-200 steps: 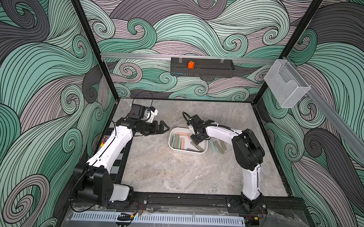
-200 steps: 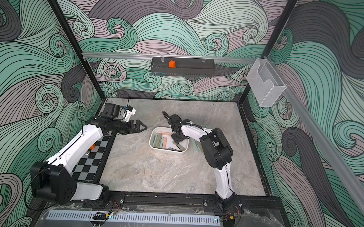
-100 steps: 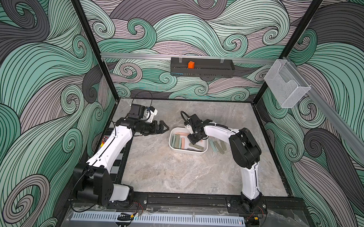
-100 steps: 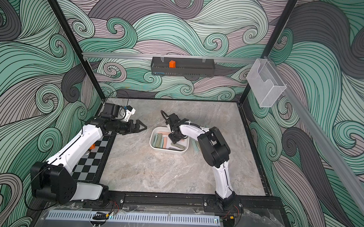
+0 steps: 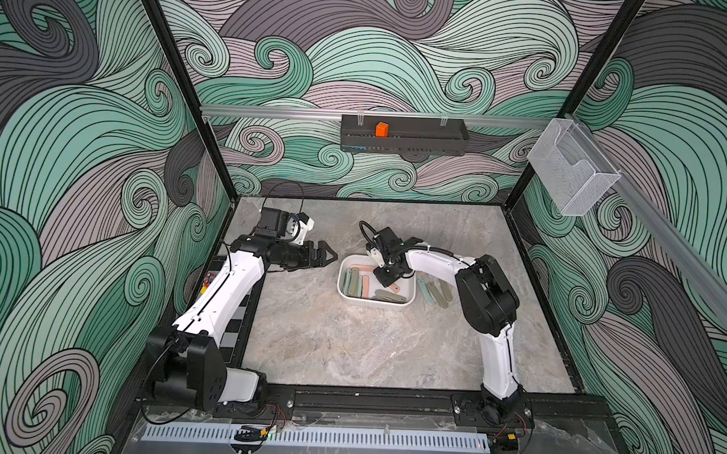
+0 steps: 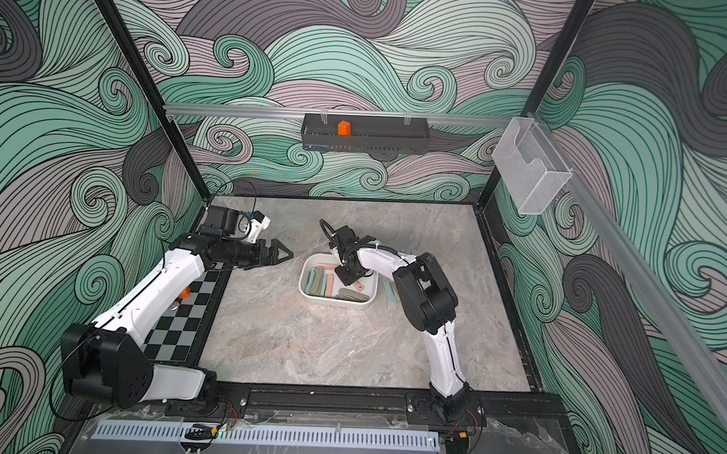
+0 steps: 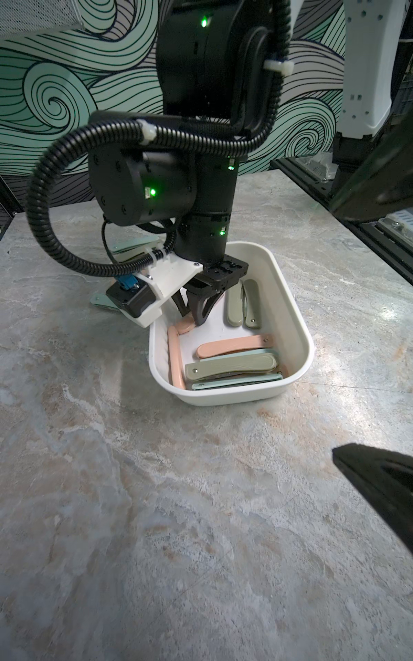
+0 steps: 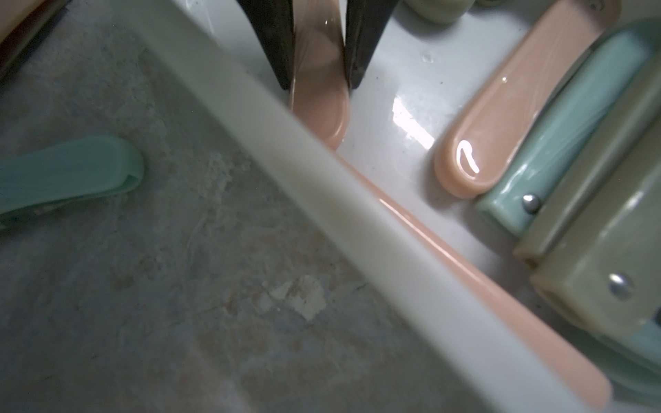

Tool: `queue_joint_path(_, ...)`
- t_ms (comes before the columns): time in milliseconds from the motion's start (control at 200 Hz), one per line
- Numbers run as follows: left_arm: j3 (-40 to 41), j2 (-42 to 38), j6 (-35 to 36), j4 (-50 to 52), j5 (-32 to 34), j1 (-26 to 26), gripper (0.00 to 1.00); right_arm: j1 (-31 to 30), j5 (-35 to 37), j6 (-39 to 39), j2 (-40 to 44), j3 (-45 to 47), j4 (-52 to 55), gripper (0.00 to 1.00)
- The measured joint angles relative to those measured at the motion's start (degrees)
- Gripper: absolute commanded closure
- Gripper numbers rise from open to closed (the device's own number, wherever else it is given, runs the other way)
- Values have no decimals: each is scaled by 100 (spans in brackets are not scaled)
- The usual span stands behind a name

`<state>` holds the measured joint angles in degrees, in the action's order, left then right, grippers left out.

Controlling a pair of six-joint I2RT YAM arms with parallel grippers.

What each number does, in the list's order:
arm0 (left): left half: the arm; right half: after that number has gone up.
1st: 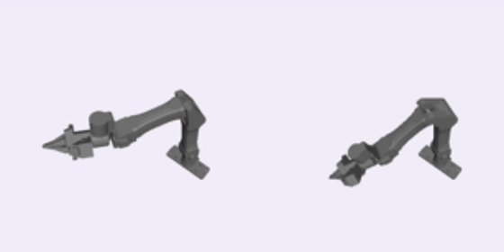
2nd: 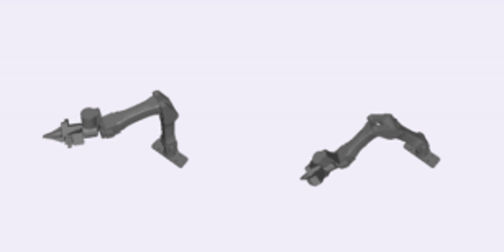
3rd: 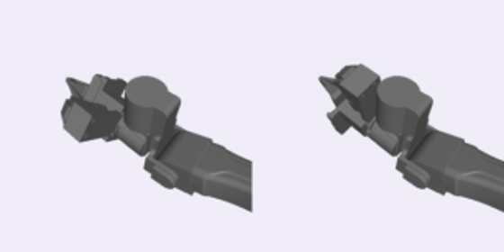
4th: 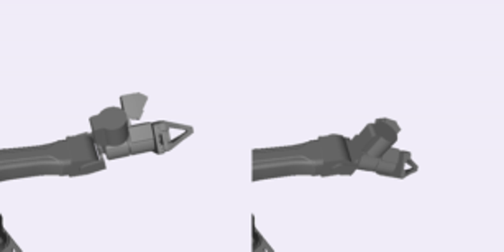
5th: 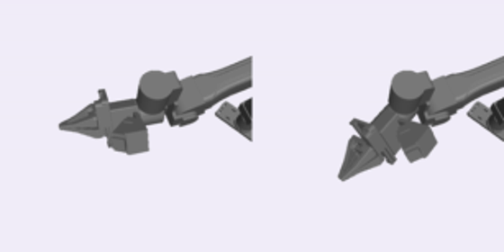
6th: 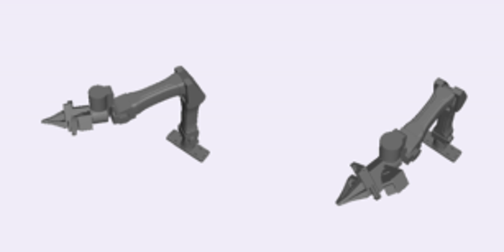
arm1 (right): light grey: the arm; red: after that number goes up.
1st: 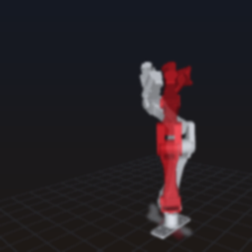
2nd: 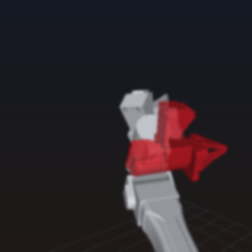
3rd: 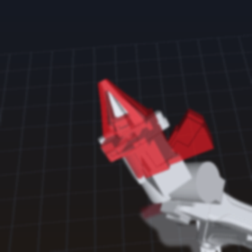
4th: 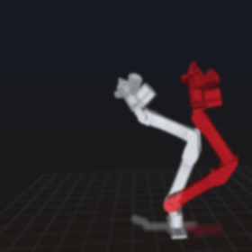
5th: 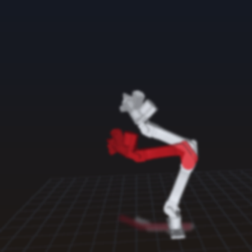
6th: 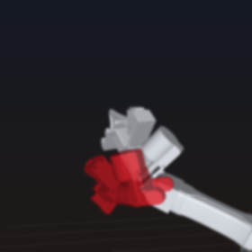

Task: Take the fruit knife out of the storage box
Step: Pick up the fruit knife from the storage box, then place the fruit knife at the center of the board.

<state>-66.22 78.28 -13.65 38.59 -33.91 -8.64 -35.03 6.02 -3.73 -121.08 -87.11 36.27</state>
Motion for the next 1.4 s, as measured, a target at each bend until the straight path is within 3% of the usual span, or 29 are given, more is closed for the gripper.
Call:
queue_joint_path(840,-39,149,-269,-138,-271,-76,1,24,116,0,424,-313,535,89)
queue_joint_path(1166,-297,221,-420,-308,-155,-608,1,190,-22,103,1377,-79,577,87)
queue_joint_path(1401,-680,610,-542,-409,31,-1134,1,874,-162,323,2190,632,546,87)
